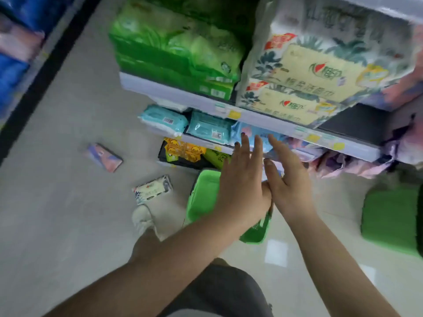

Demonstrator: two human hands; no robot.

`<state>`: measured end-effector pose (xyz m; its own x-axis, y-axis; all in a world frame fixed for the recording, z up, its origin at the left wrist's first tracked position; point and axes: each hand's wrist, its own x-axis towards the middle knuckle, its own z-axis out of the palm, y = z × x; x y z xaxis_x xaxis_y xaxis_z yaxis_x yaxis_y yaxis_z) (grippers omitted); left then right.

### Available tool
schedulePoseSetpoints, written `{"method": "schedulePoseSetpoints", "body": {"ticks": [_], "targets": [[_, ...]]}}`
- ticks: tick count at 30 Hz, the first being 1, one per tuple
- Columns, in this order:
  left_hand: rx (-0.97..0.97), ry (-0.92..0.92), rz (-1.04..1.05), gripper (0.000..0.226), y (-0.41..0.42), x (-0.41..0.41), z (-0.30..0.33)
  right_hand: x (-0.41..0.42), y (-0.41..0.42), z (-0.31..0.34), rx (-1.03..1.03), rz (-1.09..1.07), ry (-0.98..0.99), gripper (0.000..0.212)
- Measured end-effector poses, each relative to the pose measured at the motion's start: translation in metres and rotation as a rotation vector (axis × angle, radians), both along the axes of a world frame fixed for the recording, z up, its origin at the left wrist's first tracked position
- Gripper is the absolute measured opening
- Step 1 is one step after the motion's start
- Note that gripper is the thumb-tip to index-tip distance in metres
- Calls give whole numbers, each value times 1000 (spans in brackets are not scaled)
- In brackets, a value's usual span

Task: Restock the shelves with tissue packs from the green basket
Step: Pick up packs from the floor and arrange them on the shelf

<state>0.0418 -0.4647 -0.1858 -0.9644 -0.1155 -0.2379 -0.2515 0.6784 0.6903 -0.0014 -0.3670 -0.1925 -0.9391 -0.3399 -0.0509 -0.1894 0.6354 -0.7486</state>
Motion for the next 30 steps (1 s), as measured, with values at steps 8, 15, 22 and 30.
{"method": "schedulePoseSetpoints", "body": {"ticks": [8,15,22,30], "targets": [[-99,-100,393,78,-156,58,-43,42,-160,-49,68,343,-115,52],[-157,-317,510,79,-298,90,-129,47,-300,-119,152,511,-186,47],[-141,-673,481,78,-440,114,-289,40,-413,-267,340,625,-271,51],[-252,-825,401,65,-539,105,-521,20,-497,-469,560,761,-248,53]]}}
